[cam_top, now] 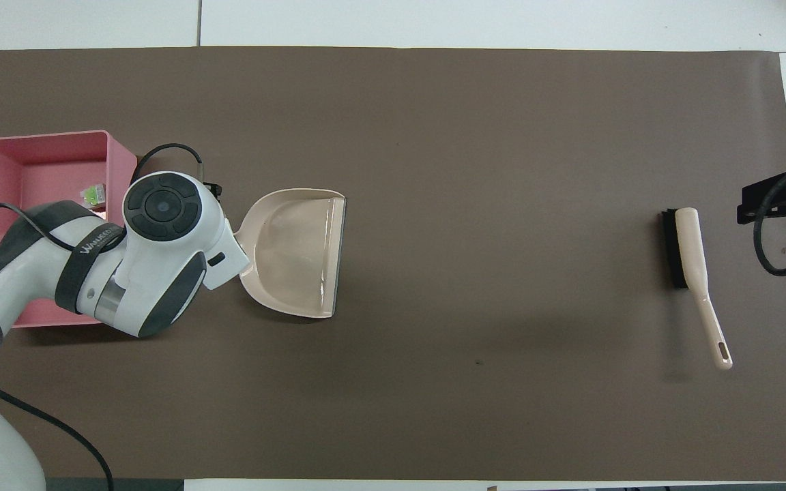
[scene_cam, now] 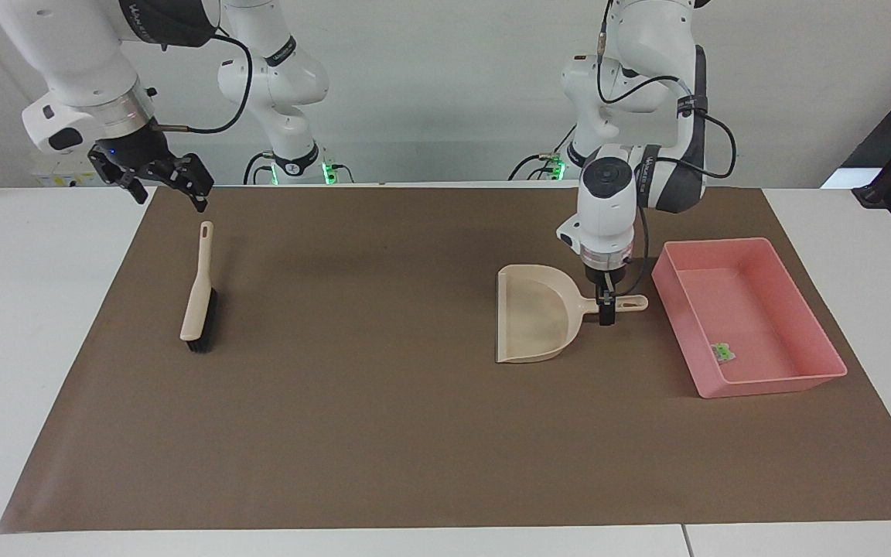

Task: Clean e-waste and dump in bin

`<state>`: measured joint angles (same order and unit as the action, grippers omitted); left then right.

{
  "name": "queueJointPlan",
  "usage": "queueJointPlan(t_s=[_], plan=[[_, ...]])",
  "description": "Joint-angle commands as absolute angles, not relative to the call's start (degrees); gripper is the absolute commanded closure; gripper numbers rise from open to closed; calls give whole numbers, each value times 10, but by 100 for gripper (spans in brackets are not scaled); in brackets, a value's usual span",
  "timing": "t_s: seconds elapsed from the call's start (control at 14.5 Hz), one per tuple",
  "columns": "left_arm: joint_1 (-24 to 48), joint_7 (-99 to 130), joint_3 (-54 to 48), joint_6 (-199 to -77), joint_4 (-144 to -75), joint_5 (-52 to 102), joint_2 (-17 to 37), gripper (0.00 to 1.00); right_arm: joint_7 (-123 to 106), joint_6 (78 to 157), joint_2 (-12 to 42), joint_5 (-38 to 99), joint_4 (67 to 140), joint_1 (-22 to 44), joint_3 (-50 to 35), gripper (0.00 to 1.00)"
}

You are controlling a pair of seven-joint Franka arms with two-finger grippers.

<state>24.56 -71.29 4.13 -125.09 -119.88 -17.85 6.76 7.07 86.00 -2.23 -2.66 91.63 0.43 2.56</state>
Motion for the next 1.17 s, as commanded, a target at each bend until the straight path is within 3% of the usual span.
queueJointPlan(t_s=[0.0,0.69,1.11], plan=[[215,-718,44,-1182,-1169,-169,52,0,76,881,-27,-13,921,5,28,0],[67,-707,47,-1122,-1156,-83,1,0,75,884,-26,17,922,4,29,0],[43,-588,47,-1103,-1147,-76,-26,0,75,877,-28,17,924,4,29,0]])
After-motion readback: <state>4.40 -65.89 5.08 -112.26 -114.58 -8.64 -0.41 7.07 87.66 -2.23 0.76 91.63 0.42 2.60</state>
